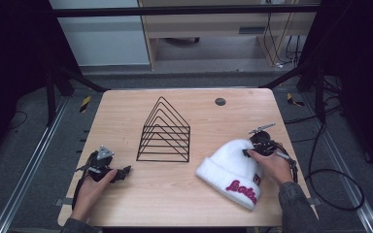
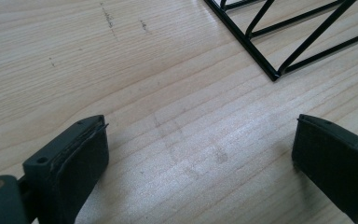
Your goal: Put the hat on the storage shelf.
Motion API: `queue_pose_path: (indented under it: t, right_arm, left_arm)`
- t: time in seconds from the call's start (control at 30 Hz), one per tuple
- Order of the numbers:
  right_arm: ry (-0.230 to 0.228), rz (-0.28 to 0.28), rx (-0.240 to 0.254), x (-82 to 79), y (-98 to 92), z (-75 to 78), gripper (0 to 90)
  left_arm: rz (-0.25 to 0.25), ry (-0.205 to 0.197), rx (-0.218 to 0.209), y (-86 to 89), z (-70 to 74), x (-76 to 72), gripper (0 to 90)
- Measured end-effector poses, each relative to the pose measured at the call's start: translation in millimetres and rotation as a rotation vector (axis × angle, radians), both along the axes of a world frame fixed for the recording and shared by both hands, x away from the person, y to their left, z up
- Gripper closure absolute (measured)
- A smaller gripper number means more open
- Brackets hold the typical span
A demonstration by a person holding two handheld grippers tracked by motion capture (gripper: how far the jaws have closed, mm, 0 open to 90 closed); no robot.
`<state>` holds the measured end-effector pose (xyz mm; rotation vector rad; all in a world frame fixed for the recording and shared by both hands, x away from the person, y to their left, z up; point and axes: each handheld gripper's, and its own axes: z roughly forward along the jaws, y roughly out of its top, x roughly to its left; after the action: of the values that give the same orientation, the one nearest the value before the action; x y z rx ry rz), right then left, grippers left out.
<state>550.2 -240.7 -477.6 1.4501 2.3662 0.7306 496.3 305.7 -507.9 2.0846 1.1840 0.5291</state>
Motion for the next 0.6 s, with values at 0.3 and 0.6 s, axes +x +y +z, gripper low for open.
queue_pose_path:
  t: [0.3, 0.6]
  right_arm:
    - [0.019, 0.016, 0.029, 0.6, -1.3, -2.0, 74.5]
    - [-0.104, 0.094, -0.065, -15.0, 10.7, 15.3, 80.7]
  left_arm:
    - [-0.001, 0.000, 0.001, 0.1, 0.0, 0.0, 3.0]
    - [-0.014, -0.005, -0.001, 0.0, 0.6, -1.5, 4.6]
